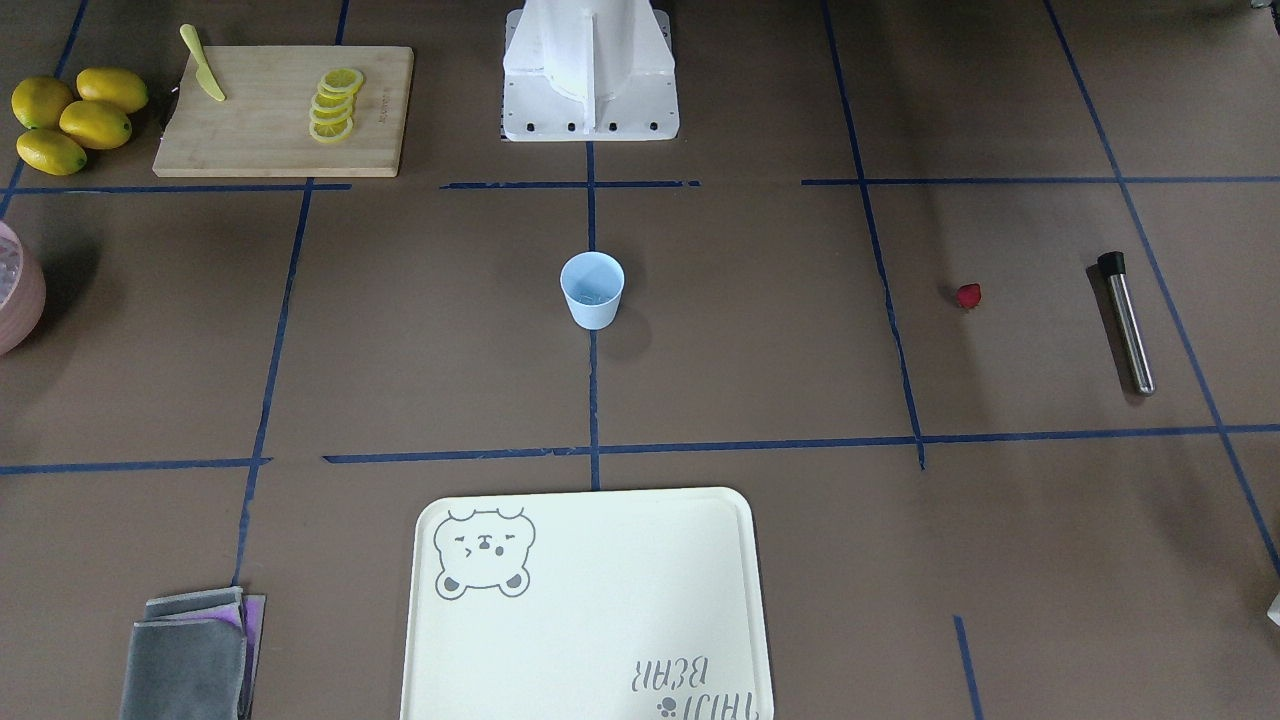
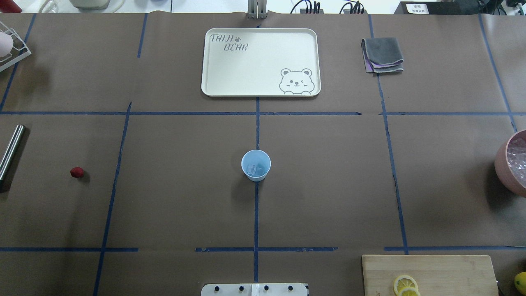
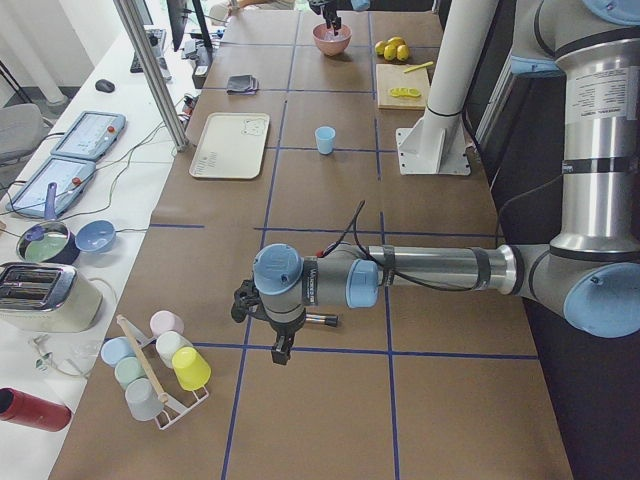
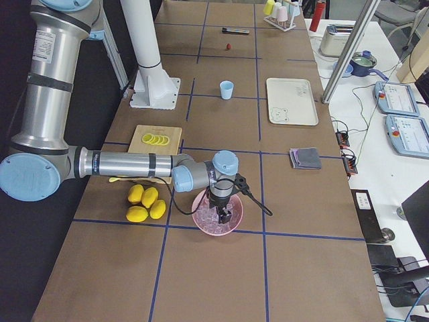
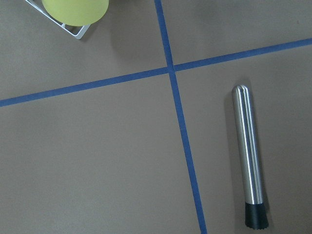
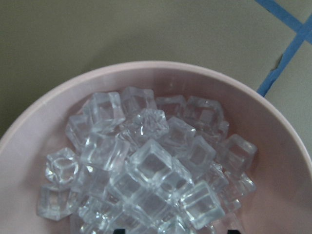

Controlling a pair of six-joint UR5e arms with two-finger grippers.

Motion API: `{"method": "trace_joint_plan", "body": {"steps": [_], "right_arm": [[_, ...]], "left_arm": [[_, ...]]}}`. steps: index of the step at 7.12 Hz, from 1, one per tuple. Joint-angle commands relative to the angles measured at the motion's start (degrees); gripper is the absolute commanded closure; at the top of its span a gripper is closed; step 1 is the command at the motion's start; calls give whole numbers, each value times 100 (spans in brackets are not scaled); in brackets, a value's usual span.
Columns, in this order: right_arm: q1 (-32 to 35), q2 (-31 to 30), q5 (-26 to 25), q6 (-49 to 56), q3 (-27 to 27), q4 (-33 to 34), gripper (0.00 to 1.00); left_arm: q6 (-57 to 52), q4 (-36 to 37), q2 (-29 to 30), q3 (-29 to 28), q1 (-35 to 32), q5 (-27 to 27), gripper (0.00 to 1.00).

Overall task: Mash ice and strawberries in cup
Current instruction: 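Grasp a third ice cube from the pink bowl with the right gripper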

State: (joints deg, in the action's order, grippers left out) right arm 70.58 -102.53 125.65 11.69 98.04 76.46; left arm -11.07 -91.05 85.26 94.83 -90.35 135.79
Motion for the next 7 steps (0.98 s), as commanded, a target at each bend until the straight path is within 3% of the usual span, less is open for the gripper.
{"method": "trace_joint_plan", "body": {"steps": [1, 5, 7], "right_arm": [[-9, -4, -6, 9, -39, 0, 25], [-9, -12, -94, 18, -39, 9, 34], [-9, -21, -102, 18, -56, 9, 34]], "left_arm": [[0, 0, 0, 0, 0, 0, 0], [0, -9, 0, 9, 9, 0, 0], [0, -9, 8, 9, 9, 0, 0]]}}
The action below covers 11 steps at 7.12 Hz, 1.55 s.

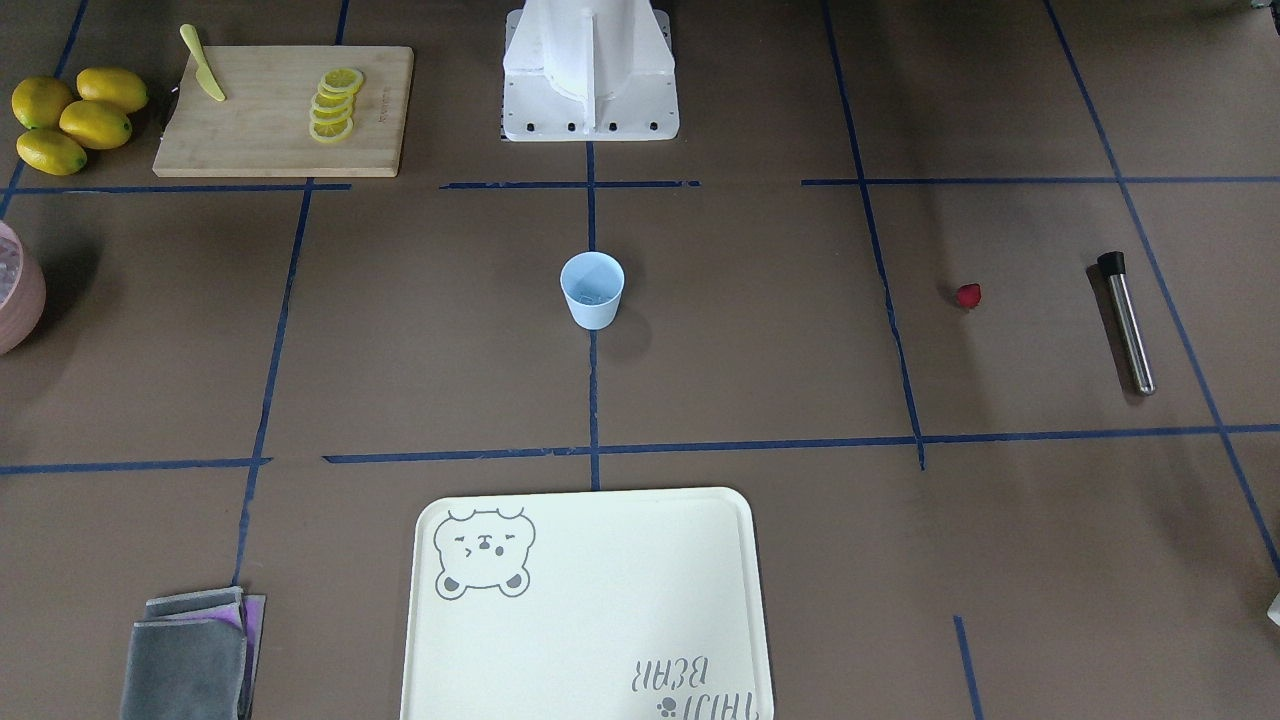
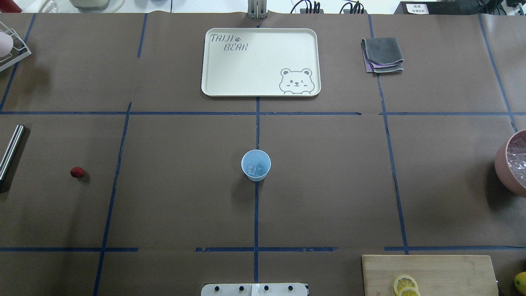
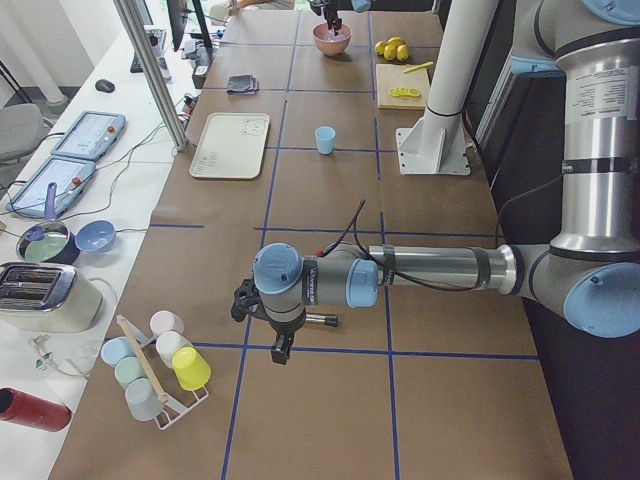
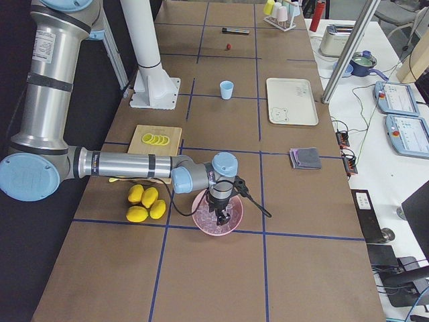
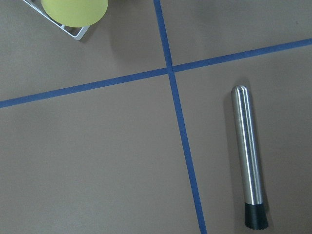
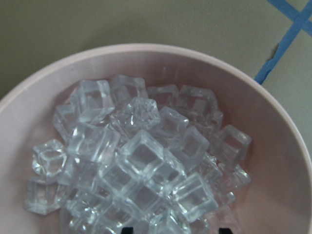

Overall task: Mash ice and strawberries in cup
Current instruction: 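Grasp a third ice cube from the pink bowl with the right gripper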

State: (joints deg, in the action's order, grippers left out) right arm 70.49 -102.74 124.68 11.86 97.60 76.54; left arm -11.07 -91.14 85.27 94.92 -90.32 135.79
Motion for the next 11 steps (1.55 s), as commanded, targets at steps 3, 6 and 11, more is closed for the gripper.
{"method": "trace_joint_plan", "body": {"steps": [3, 6, 11], "right_arm": [[-9, -9, 3, 1, -22, 1, 64], [0, -9, 82, 9, 30, 28, 88], [439, 1014, 100, -121, 1452, 2254, 100]], "left_arm": [[9, 9, 7, 0, -3, 0, 0], [9, 9, 7, 0, 5, 0, 0], [9, 9, 16, 36, -3, 0, 0]]}}
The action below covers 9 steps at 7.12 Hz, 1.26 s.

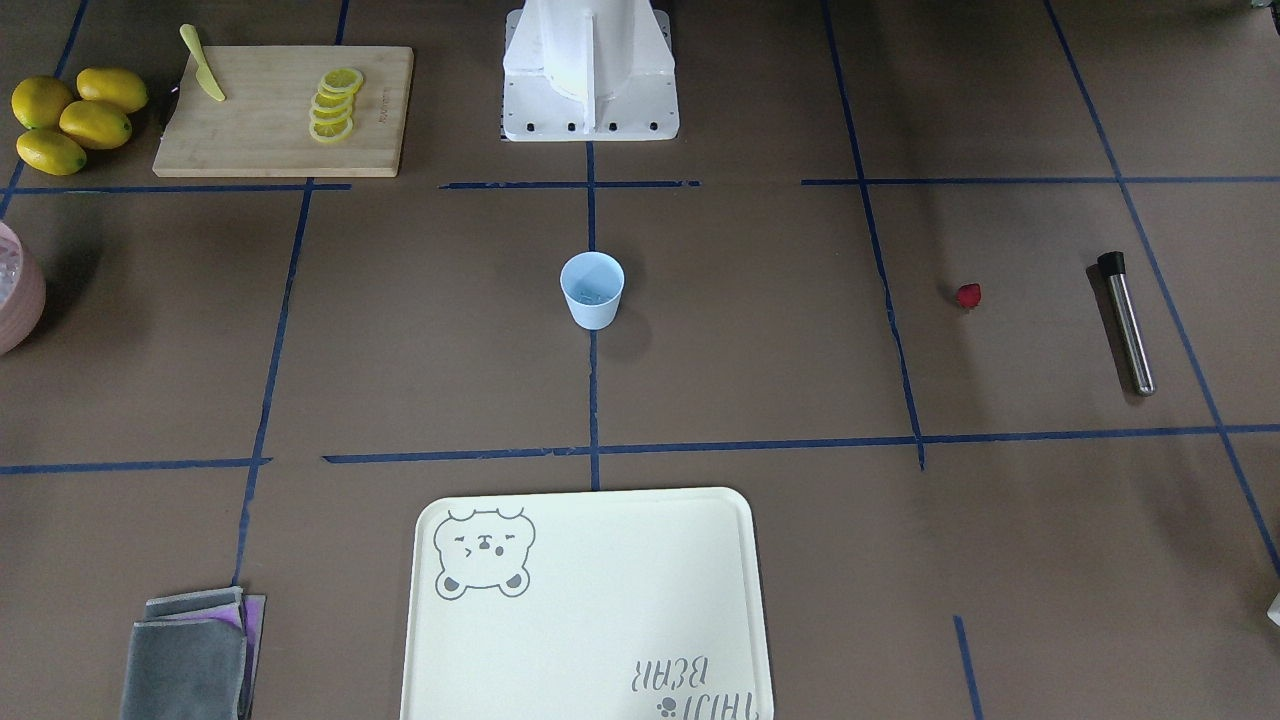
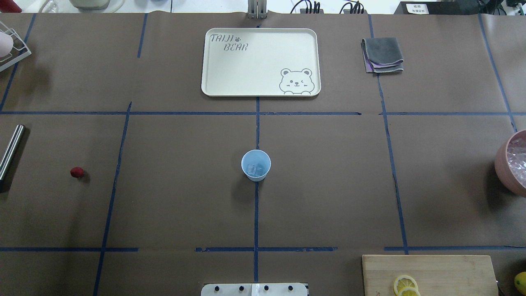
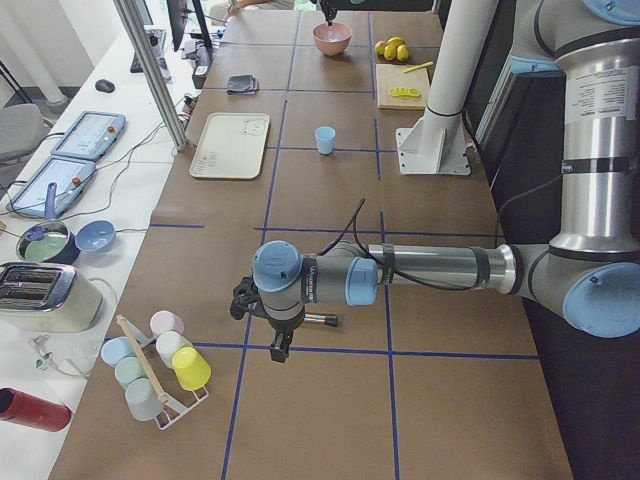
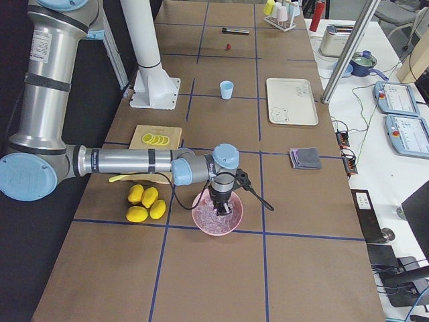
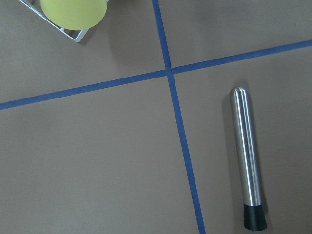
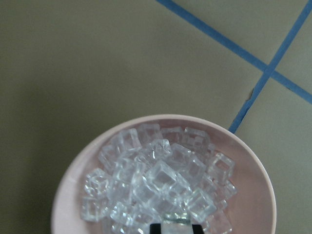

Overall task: Mash ice and strawberries in cup
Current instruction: 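Grasp a third ice cube from the pink bowl with the right gripper, then carry the ice cube with the right gripper over the light-blue cup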

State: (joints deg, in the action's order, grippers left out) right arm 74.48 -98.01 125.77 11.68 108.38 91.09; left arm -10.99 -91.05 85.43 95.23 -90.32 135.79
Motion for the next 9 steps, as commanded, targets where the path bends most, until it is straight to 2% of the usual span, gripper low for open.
{"method": "trace_joint_plan", "body": {"steps": [1, 2, 3, 5, 7, 9], "right_arm": [[40, 937, 157, -479, 403, 970, 100], [32, 1298, 559, -1205, 412, 972, 100], [-134, 1702, 615, -2212, 481, 963, 100], [-1176, 2624, 511, -3883, 491, 972, 100], [-2361, 3512, -215, -5746, 430, 972, 100], [-3304, 4418, -919, -7034, 79, 972, 100]], "left_arm": [[0, 9, -9, 4, -4, 0, 0], [0, 9, 0, 4, -4, 0, 0], [0, 0, 0, 4, 5, 0, 0], [9, 9, 9, 21, 5, 0, 0], [18, 17, 9, 74, 5, -9, 0], [18, 18, 9, 74, 5, -18, 0]]}}
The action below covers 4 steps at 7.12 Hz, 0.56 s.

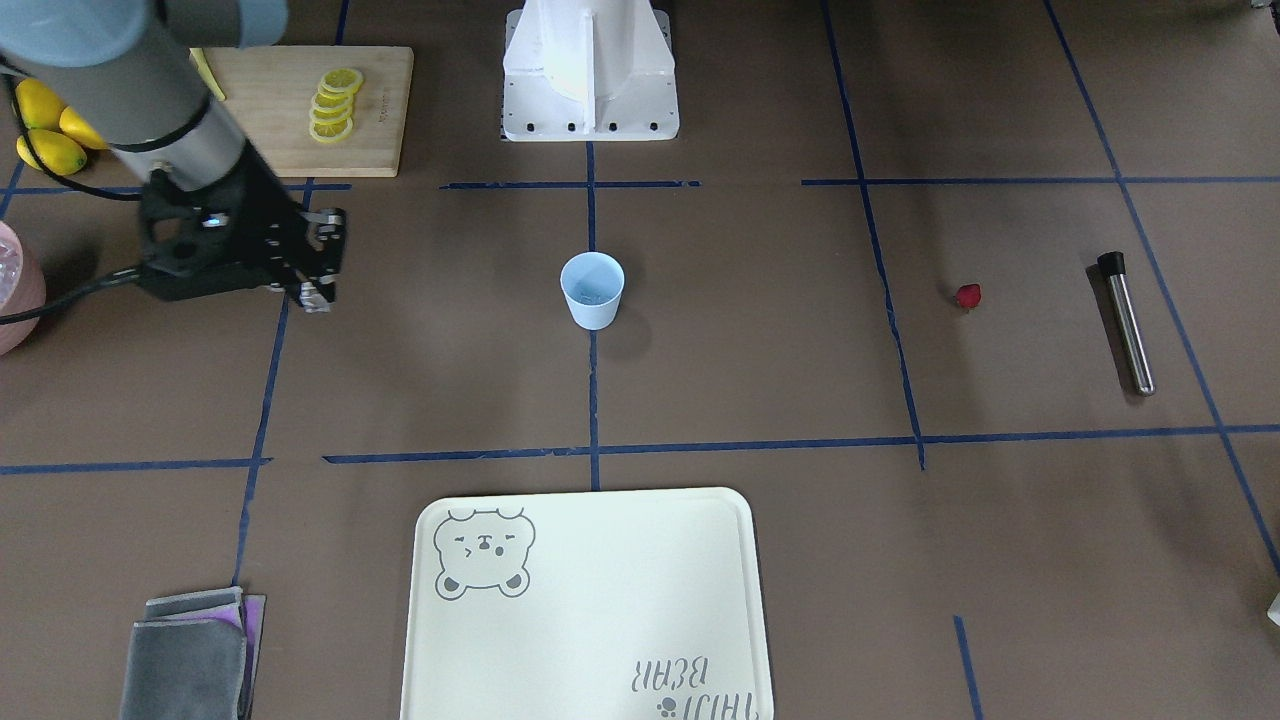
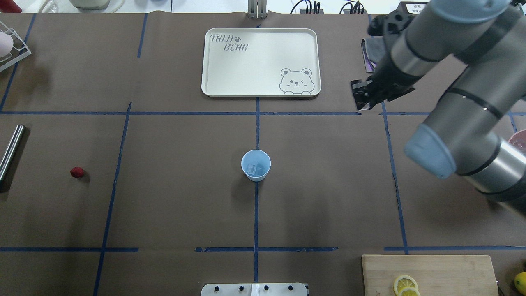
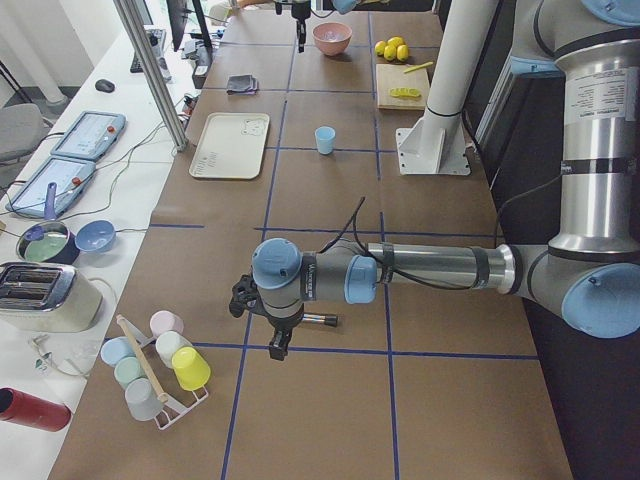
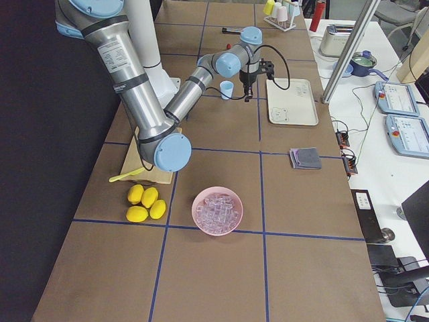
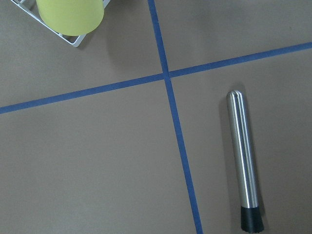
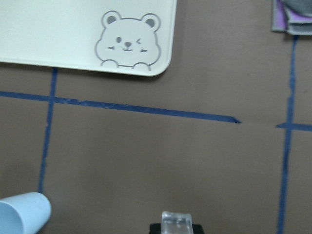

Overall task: Mash ice and strawberries in cup
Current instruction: 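Carry the ice cube with the right gripper over the light-blue cup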

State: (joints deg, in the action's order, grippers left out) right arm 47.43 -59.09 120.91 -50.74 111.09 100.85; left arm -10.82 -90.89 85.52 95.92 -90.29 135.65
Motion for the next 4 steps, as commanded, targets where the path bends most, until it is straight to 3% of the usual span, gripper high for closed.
{"method": "trace_joint_plan", "body": {"steps": [1, 3, 4], "right_arm": [[-1099, 1131, -985, -1424, -637, -3, 100], [-1900, 1864, -1778, -2070, -1578, -12, 100], [-2182, 1831, -2033, -2220, -1616, -4, 100]], "left_arm": [[1, 1, 0, 6, 3, -3, 0], [1, 1, -9, -3, 3, -3, 0], [1, 1, -9, -3, 3, -3, 0]]}}
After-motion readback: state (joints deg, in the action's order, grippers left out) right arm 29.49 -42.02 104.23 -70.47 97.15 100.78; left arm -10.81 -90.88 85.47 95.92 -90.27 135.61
